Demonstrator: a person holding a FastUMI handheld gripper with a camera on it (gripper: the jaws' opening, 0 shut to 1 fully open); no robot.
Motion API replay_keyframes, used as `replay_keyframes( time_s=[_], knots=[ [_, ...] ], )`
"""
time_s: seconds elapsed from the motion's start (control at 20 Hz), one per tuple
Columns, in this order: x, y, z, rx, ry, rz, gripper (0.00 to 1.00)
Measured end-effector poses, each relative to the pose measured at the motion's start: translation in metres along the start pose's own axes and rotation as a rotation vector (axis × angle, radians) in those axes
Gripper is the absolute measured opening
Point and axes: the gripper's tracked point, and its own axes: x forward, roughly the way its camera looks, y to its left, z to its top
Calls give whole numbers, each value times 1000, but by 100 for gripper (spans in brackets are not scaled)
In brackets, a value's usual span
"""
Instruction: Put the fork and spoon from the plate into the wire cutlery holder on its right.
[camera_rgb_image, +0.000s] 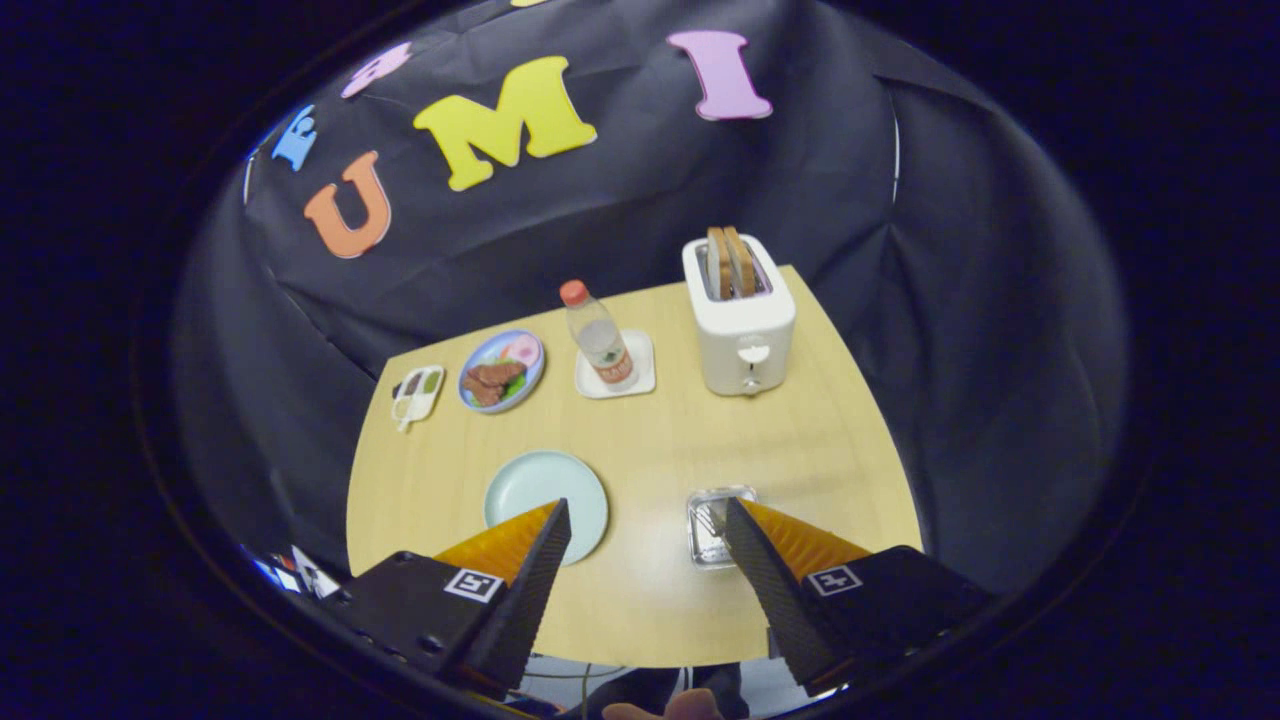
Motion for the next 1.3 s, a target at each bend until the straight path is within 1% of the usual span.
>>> replay_keyframes(
  time_s=[0.15, 0.35, 0.45, 0.55, 0.65, 0.75, 0.8, 0.95, 1.3],
  knots=[
    [-25, 17, 19, -72, -171, 14, 94],
    [-74, 47, 45, -120, -430, 39, 94],
    [-92, 58, 51, -147, -537, 46, 94],
    [-120, 66, 44, -193, -640, 54, 94],
    [-137, 72, 39, -231, -738, 42, 94],
    [-141, 73, 35, -254, -791, 19, 94],
    [-142, 70, 32, -246, -803, 12, 93],
    [-145, 70, 29, -191, -799, 19, 92],
    [-146, 65, 32, -152, -816, -3, 92]
  ],
)
